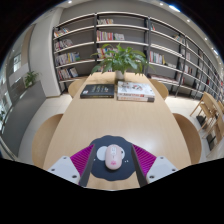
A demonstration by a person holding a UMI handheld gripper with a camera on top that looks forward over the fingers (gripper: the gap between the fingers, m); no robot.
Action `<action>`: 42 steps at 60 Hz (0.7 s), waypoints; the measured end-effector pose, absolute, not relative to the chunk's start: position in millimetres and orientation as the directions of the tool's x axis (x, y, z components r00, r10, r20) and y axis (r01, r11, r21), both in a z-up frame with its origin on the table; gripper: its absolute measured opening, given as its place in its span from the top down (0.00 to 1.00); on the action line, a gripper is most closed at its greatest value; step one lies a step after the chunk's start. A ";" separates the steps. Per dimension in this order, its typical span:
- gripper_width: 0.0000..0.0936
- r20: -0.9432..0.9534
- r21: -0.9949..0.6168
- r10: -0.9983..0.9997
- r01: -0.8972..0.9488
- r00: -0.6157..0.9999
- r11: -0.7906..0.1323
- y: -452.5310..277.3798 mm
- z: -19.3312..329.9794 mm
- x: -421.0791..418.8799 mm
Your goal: Arrange mouse
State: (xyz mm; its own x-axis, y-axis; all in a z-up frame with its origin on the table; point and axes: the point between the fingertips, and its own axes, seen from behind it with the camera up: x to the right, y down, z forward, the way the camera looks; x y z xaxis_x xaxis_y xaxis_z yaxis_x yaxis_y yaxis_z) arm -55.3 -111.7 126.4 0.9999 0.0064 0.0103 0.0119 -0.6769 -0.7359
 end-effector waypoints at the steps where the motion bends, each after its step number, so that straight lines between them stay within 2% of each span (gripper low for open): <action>1: 0.25 0.012 -0.741 0.007 0.014 1.000 -0.672 -114.5 133.2 -54.4; 9: 0.25 0.032 -0.786 -0.017 0.014 0.999 -0.618 -140.5 184.0 -45.8; 19: 0.25 0.033 -0.818 -0.048 -0.001 0.998 -0.575 -183.3 218.3 -42.3; 42: 0.25 0.038 -0.831 -0.030 0.015 0.999 -0.556 -244.5 227.8 -45.8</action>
